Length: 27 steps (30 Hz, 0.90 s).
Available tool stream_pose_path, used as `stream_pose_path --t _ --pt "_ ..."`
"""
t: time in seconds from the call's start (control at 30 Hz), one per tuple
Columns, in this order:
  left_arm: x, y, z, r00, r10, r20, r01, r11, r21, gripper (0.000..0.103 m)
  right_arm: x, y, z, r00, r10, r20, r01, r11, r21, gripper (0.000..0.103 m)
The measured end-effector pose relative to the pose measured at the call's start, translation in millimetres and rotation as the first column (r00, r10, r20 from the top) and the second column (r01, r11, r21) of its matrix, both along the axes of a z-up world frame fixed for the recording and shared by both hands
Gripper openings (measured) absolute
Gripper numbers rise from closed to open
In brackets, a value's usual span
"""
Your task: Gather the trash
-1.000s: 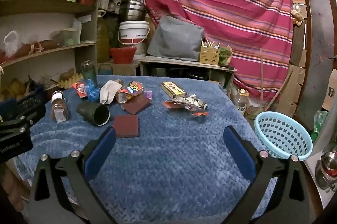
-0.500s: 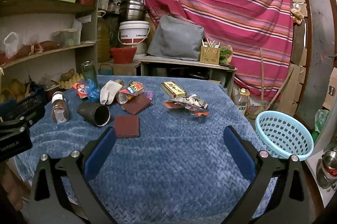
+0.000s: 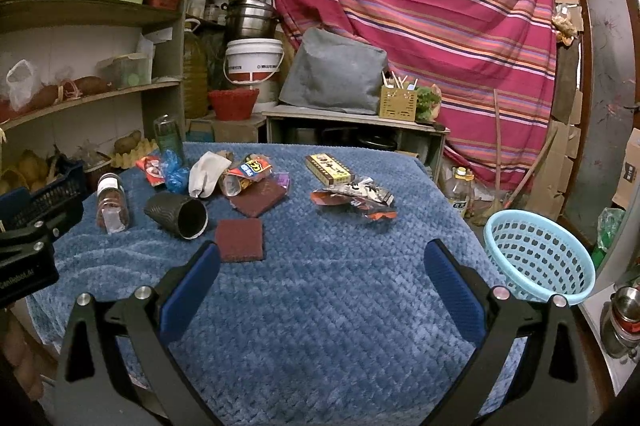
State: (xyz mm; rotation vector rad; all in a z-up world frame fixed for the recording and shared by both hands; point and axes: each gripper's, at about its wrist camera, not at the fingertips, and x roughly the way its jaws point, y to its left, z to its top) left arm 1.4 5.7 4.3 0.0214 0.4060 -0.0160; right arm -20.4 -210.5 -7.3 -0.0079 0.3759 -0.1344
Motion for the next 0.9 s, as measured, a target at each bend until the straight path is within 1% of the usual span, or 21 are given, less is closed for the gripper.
stream_pose_path --t 0.9 --pt "0.6 1.2 -1.2 1.000 -0.001 0.000 0.001 1.000 -0.004 0.098 0.4 -0.2 -0.6 1.000 -0.001 -0.005 0.001 1.000 0.000 0.099"
